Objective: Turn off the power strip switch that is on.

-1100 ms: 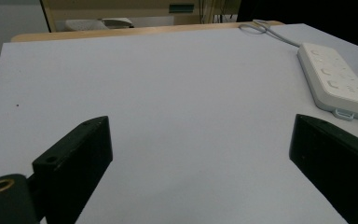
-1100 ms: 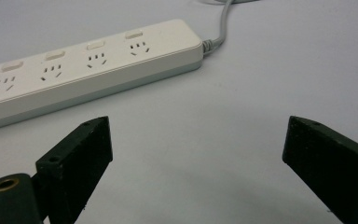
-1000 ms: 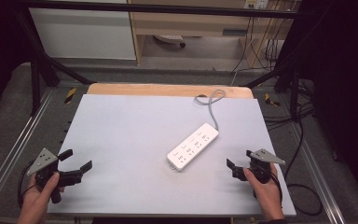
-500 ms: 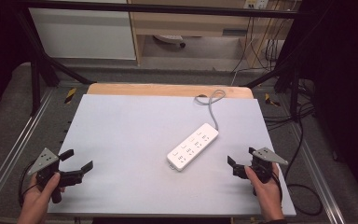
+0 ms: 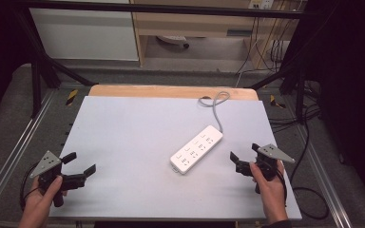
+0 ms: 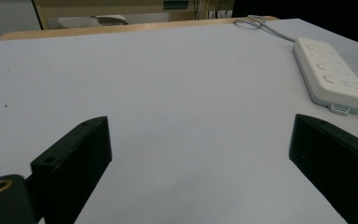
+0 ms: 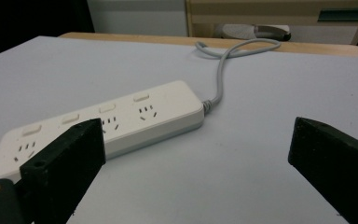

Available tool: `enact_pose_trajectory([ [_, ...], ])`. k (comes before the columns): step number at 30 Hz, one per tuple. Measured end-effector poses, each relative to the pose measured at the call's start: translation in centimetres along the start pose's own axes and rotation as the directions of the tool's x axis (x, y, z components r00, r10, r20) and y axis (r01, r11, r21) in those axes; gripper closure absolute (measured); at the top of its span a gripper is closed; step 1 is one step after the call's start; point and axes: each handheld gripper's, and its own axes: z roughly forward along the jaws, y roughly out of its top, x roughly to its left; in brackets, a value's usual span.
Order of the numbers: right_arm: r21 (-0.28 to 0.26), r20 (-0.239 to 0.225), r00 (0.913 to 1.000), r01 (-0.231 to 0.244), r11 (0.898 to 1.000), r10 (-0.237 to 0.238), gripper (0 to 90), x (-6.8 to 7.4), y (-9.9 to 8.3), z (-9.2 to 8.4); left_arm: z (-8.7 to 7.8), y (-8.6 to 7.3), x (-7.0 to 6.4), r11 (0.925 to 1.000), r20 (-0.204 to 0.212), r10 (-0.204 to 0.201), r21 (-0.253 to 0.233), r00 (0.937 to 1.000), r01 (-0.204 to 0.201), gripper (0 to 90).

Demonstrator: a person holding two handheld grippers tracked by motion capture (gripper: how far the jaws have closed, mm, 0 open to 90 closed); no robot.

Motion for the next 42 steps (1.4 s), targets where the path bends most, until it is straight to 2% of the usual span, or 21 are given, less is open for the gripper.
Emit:
enact_pose_trajectory([
  [2, -0.011, 0.017, 0.9997, 0.015, 1.0, -0.014, 3.7, 0.0, 0.6, 0.2, 0.0, 0.0, 0.0, 1.0, 0.002, 0.001, 0.002, 1.0, -0.001, 5.7],
  [10, -0.038, -0.009, 0.9999, 0.008, 0.999, -0.009, 2.9, 0.3, 2.1, 0.6, 0.1, -0.1, 0.0, 1.0, 0.002, 0.001, 0.006, 1.0, -0.001, 5.3],
  [25, -0.011, -0.056, 0.9978, 0.035, 0.999, -0.035, 3.1, 2.2, 4.7, 2.9, 0.1, 0.0, 0.0, 1.0, 0.006, -0.006, 0.001, 1.0, 0.006, 5.3],
  [42, -0.03, -0.079, 0.9958, 0.045, 0.999, -0.047, 7.4, 3.5, 6.3, 4.7, 0.1, 0.0, 0.0, 1.0, 0.005, -0.007, 0.005, 1.0, 0.007, 5.3],
])
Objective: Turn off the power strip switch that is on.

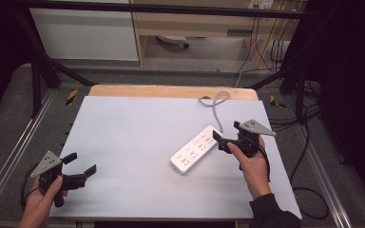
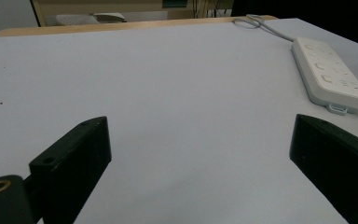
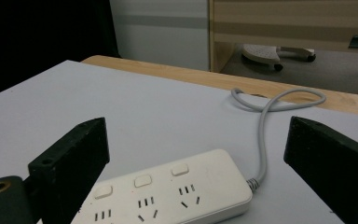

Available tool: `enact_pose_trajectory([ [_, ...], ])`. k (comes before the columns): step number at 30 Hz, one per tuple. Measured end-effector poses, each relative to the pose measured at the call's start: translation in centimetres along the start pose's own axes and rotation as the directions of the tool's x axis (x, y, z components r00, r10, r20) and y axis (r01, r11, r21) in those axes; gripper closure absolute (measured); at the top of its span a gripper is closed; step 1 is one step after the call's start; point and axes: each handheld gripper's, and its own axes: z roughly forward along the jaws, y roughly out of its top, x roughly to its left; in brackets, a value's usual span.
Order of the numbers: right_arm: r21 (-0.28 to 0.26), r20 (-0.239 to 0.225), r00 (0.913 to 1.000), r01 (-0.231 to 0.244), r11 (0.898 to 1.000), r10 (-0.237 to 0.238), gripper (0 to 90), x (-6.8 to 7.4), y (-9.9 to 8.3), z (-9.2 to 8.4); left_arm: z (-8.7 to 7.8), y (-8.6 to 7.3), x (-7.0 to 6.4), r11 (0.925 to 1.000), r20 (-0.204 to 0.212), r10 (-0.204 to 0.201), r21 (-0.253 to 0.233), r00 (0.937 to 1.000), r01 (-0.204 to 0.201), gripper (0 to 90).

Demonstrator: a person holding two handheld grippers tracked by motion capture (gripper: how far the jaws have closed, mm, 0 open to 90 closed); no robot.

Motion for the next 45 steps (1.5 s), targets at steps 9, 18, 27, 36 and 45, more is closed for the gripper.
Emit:
enact_pose_trajectory([
  [9, -0.003, -0.006, 1.0, -0.004, 1.0, 0.004, 12.5, 0.3, 0.3, 0.8, 0.0, 0.0, 0.0, 1.0, 0.0, -0.002, 0.002, 1.0, 0.002, 5.3],
  [18, -0.022, -0.017, 0.9997, -0.018, 1.0, 0.018, 26.0, 0.5, 0.6, 1.7, 0.1, 0.0, 0.0, 1.0, 0.001, 0.0, 0.002, 1.0, 0.0, 5.3],
  [27, -0.026, -0.006, 1.0, 0.001, 1.0, -0.001, 44.1, 1.0, 0.6, 2.6, 0.1, 0.0, 0.0, 1.0, 0.002, -0.001, 0.002, 1.0, 0.001, 5.3],
  [36, -0.02, -0.01, 0.9998, 0.016, 1.0, -0.016, 60.5, 1.4, 0.5, 3.6, 0.0, 0.0, 0.0, 1.0, 0.003, -0.002, 0.002, 1.0, 0.002, 5.3],
  [45, -0.012, -0.017, 0.9995, 0.027, 1.0, -0.027, 72.8, 1.6, 0.1, 4.7, 0.1, 0.0, 0.0, 1.0, 0.004, 0.001, 0.001, 1.0, -0.001, 5.3],
])
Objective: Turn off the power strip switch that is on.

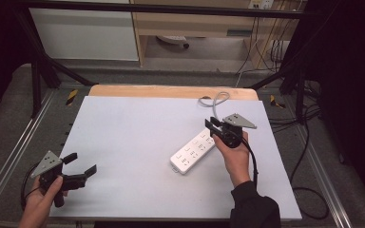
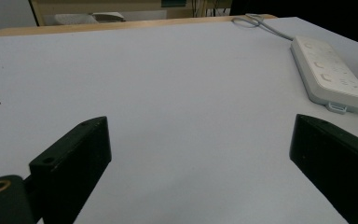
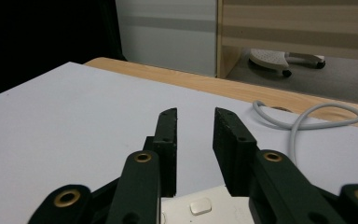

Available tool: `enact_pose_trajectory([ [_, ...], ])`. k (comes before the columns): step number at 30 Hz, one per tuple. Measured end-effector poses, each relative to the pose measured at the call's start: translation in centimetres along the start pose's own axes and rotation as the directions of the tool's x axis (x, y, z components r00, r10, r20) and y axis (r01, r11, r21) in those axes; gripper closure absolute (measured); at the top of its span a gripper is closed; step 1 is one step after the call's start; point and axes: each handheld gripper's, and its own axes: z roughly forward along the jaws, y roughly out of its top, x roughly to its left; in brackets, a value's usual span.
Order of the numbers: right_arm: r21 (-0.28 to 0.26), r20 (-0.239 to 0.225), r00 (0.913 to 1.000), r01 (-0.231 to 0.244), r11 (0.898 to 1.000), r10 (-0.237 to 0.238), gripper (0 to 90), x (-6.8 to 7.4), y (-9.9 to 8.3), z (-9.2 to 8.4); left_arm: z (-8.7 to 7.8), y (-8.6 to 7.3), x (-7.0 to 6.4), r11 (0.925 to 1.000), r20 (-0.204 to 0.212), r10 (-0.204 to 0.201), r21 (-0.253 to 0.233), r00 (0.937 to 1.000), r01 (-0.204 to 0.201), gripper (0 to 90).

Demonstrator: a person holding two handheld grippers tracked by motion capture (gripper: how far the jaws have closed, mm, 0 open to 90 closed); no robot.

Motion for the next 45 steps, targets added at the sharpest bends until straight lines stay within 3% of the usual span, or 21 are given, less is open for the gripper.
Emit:
enact_pose_trajectory([
  [14, 0.028, -0.003, 1.0, 0.003, 1.0, -0.003, 84.2, 0.3, -1.0, 1.7, 0.0, 0.0, 0.0, 1.0, 0.001, 0.0, 0.001, 1.0, 0.0, 5.3],
  [45, 0.107, -0.002, 1.0, 0.005, 0.994, -0.005, 90.0, 0.6, -3.3, 3.2, -0.1, 0.0, 0.1, 1.0, 0.0, 0.0, 0.001, 1.0, 0.0, 5.3],
])
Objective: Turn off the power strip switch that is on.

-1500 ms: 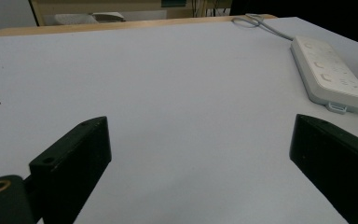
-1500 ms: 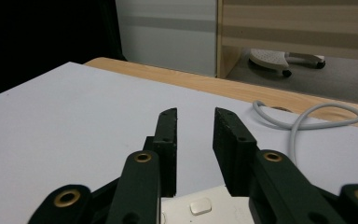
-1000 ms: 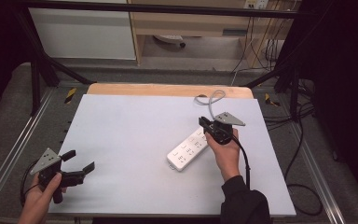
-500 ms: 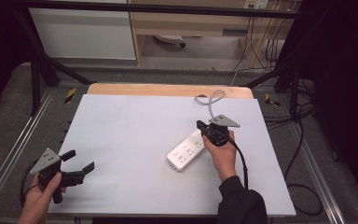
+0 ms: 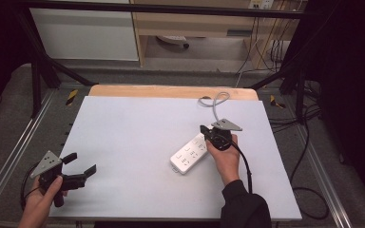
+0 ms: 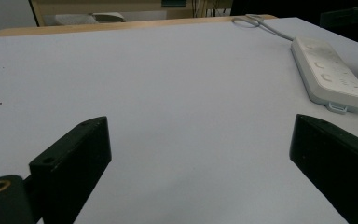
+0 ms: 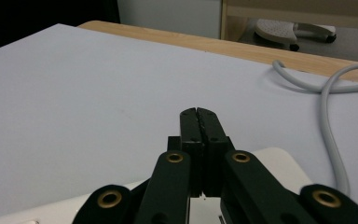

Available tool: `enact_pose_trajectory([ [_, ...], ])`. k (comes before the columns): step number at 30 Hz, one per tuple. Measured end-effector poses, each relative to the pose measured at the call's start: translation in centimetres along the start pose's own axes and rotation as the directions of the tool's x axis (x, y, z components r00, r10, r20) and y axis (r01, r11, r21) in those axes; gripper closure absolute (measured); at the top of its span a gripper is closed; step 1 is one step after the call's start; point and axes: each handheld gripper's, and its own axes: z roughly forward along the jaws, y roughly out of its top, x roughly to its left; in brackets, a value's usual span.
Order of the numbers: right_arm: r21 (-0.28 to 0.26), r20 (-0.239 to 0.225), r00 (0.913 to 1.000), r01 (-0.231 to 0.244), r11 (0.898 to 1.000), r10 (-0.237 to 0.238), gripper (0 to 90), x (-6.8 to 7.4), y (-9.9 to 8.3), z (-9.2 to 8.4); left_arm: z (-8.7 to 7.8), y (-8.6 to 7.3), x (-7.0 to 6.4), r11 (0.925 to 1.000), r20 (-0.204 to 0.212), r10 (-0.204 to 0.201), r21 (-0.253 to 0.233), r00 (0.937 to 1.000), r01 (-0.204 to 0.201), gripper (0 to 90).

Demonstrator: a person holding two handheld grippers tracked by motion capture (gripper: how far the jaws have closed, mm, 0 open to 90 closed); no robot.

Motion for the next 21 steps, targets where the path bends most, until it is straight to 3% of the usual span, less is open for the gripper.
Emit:
enact_pose_trajectory([
  [21, 0.052, -0.031, 0.9993, 0.024, 0.998, -0.022, 90.0, 1.1, -1.4, 1.0, 0.0, 0.0, 0.0, 1.0, 0.001, -0.001, 0.002, 1.0, 0.001, 5.3],
])
